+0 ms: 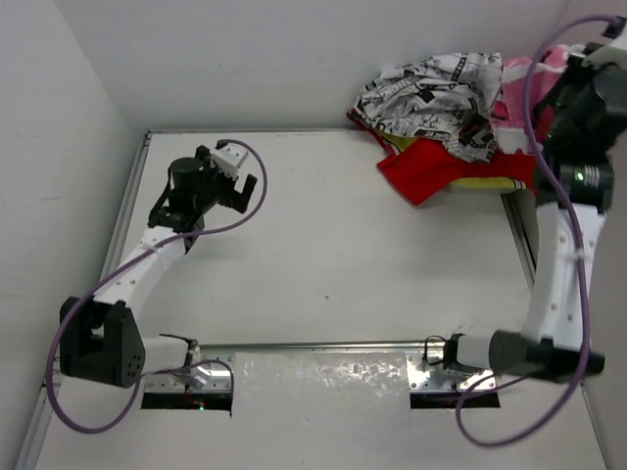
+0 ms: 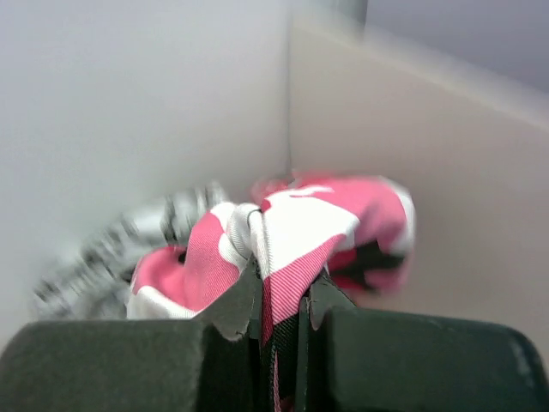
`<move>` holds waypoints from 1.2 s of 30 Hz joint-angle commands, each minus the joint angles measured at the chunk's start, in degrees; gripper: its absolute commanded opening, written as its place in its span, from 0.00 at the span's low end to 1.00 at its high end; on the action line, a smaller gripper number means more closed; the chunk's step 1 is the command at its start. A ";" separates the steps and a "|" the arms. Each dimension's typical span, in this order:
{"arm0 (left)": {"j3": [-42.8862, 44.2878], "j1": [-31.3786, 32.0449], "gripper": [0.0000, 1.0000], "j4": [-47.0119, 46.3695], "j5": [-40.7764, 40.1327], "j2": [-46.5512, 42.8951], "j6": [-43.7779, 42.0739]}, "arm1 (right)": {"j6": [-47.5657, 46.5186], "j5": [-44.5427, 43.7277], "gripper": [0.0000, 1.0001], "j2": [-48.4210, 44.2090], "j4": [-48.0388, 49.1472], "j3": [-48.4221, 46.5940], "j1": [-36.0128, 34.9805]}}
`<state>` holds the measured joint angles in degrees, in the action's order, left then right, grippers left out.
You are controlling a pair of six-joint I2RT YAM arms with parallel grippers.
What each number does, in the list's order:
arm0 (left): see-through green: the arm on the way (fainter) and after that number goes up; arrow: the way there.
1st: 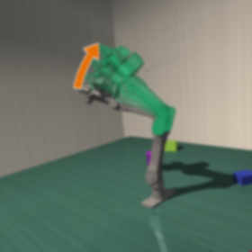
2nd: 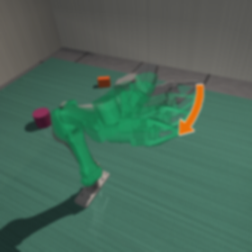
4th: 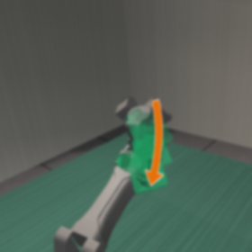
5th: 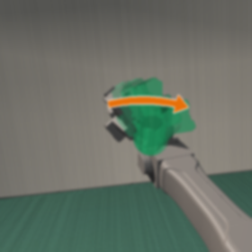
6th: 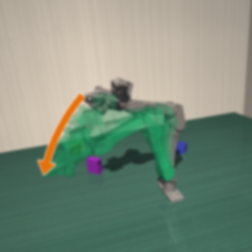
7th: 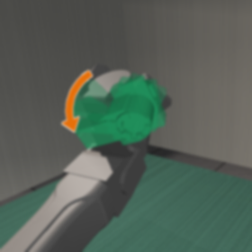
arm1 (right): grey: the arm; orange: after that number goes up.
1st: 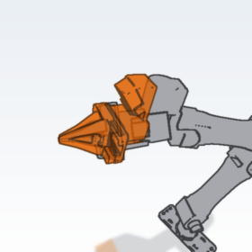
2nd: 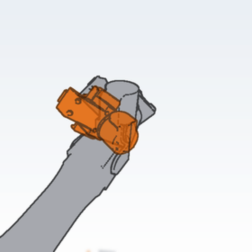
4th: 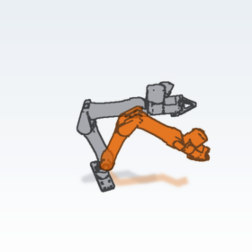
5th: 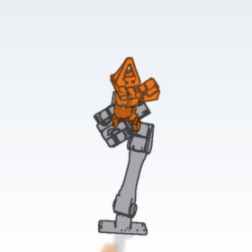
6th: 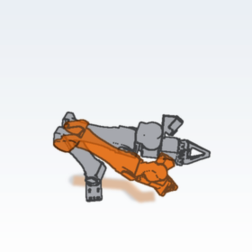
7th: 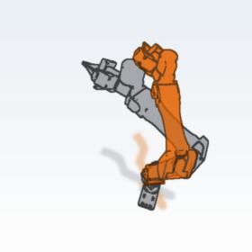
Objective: Fold and stack the trousers
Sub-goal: Move the trousers to the center of the board
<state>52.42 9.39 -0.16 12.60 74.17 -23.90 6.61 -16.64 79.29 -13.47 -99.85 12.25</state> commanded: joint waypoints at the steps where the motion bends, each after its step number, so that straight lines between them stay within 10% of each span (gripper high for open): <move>1: -2.23 1.68 1.00 -4.14 -0.38 -4.91 3.68 | -2.04 4.77 0.00 -10.45 16.01 0.27 -0.21; 23: -9.18 8.98 1.00 -4.50 -6.54 -14.84 7.29 | 25.72 18.14 0.00 -5.99 51.06 -32.59 -0.12; 33: -6.90 8.37 1.00 -4.23 -5.66 -14.32 10.71 | 57.24 25.14 0.00 1.56 52.33 -24.00 -0.12; 36: -4.88 8.19 1.00 -4.32 -5.31 -13.01 12.99 | 52.75 28.76 0.00 4.30 51.10 -18.31 -13.21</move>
<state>43.83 17.91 -2.57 6.70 60.77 -14.31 55.55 8.21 78.06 38.39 -123.35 7.64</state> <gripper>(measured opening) 0.996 0.068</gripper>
